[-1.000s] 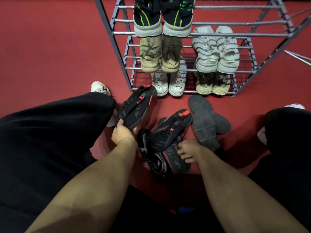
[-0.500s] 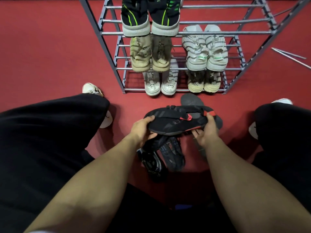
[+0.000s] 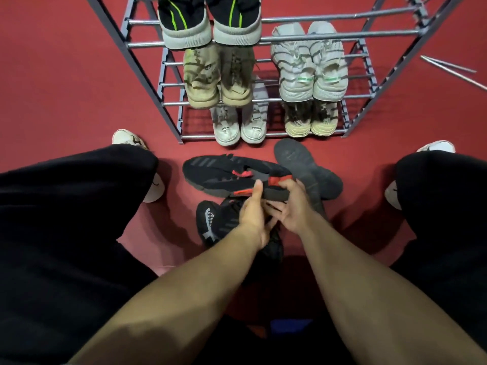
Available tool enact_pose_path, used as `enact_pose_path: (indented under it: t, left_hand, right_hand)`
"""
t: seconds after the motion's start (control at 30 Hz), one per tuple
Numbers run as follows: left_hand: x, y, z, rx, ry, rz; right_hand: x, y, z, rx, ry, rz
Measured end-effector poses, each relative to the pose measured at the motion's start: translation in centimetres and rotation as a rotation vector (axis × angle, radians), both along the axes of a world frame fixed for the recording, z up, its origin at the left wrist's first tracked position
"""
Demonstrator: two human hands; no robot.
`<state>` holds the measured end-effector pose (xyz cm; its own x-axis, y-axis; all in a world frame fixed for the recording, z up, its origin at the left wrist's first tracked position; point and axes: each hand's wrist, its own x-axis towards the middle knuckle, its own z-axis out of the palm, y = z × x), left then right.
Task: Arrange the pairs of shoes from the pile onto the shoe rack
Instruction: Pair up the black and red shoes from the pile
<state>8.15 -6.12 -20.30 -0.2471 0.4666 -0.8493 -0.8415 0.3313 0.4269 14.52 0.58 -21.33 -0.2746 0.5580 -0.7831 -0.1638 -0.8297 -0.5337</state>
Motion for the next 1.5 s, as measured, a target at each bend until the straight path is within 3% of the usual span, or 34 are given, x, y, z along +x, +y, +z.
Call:
enact_pose_path:
  t: [0.1,0.2,0.27,0.37,0.43,0.6,0.8,1.0,1.1,1.2,1.3,1.4,1.5]
  left_hand:
    - [-1.3,-0.6,-1.1,-0.089,0.036,0.197]
    - [-3.8,-2.6,-2.0,-0.216,0.132,0.300]
    - [-5.7,-4.1,-3.1,-0.343,0.280,0.325]
    - [-8.2,-5.8,-5.7,-0.460,0.386,0.323]
    - [-8.9,-6.6,-7.2,-0.480,0.360,0.368]
    - [-8.9,-7.7,-7.7,-0.524,0.309,0.349]
    - [-8.6,-6.6,-5.6,-0.541,0.353,0.145]
    - [-7.9,-6.5,-2.9,-0.525,0.462,-0.053]
    - [-7.7,-6.7,-1.8,-0.501,0.473,-0.074]
    - [-7.8,-6.2,-0.1,-0.458,0.490,-0.089]
    - [-8.2,-5.4,2.7,-0.382,0.481,-0.087]
    - [-8.2,-4.4,5.7,-0.306,0.439,-0.128]
    - [-8.7,-4.2,8.1,-0.235,0.433,-0.193]
  right_hand:
    - [-1.9,0.3,-0.1,0.176,-0.324,0.283]
    - [-2.2,2.9,-1.7,0.546,-0.782,0.542]
    - [-2.2,4.6,-2.9,0.754,-0.935,0.728]
    - [-3.2,6.7,-3.9,0.923,-1.030,1.062]
    - [-4.4,7.8,-4.3,0.967,-1.040,1.222]
    - [-7.5,9.2,-6.2,0.879,-0.994,1.658]
    - [-8.7,10.2,-6.1,0.957,-1.120,1.859]
    - [-7.7,9.5,-0.7,1.050,-1.058,1.815]
    - [-6.9,9.0,3.3,0.989,-1.082,1.850]
    - [-5.6,8.1,8.4,0.887,-1.123,1.738]
    - [-2.7,5.6,12.2,0.712,-1.113,1.415]
    - [1.0,2.1,13.5,0.339,-0.782,0.811]
    - [3.3,-0.3,13.6,0.088,-0.539,0.492]
